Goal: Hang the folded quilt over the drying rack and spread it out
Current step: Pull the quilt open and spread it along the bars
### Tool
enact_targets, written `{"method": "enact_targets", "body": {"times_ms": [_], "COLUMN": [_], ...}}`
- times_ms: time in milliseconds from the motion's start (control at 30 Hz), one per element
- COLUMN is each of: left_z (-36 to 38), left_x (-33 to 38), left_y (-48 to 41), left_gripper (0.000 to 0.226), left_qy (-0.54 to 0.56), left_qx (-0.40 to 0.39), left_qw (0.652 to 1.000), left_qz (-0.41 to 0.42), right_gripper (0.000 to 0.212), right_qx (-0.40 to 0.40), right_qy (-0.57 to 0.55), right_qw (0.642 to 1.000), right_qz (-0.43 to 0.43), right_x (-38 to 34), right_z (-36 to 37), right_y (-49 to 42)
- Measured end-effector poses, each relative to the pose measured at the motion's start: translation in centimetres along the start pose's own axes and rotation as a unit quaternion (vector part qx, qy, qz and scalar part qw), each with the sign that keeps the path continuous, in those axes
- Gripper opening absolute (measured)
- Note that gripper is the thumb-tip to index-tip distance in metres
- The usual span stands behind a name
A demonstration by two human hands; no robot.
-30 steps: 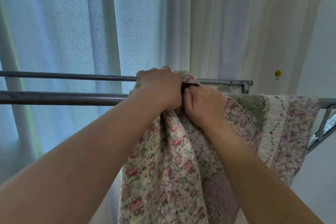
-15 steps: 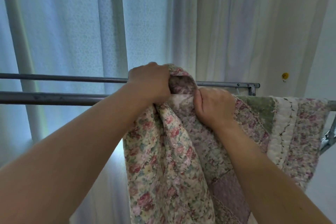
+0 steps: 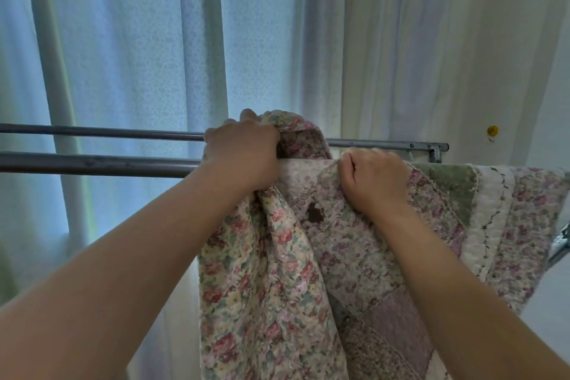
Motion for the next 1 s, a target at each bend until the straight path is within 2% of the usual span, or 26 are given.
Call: {"method": "enact_targets", "body": {"times_ms": [200, 300, 333, 600, 733, 1000], "left_z": [0.1, 0.2, 0.2, 0.3, 0.1, 0.4], "left_x": [0.8, 0.9, 0.7, 1.0, -0.4, -4.9], "left_y": [0.0, -0.1, -0.2, -0.9, -1.3, -1.1], "left_gripper": [0.027, 0.030, 0.030, 0.023, 0.023, 0.014], "left_qy": [-0.039, -0.037, -0.033, -0.017, 0.007, 0.034], "left_qx": [0.008, 0.002, 0.000, 0.013, 0.022, 0.023], "left_qw": [0.999, 0.999, 0.999, 0.999, 0.998, 0.999], "left_qz": [0.002, 0.010, 0.012, 0.043, 0.053, 0.020], "right_gripper": [0.028, 0.020, 0.019, 0.025, 0.032, 0.047], "right_qx": [0.001, -0.107, -0.113, -0.041, -0.011, -0.040], "right_qy": [-0.029, -0.010, 0.002, -0.021, 0.010, 0.047], "right_qw": [0.999, 0.993, 0.993, 0.999, 0.999, 0.998], "right_qz": [-0.045, -0.038, -0.039, -0.021, -0.048, -0.013], "right_x": [-7.1, -8.6, -8.4, -8.3, -9.3, -8.0], "right_z": [0.4, 2.8, 3.3, 2.2, 1.9, 2.9], "right_y": [-1.9, -1.9, -1.8, -1.7, -1.8, -1.3]}}
Point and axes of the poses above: each hand's wrist, its own y-axis away from the middle knuckle, its own z-axis out of the palm, x = y × z, the point moved 6 cm from there along -y, towards the middle knuckle, and after that the axes turned 2 degrees about -y, right-handed, at the moved point
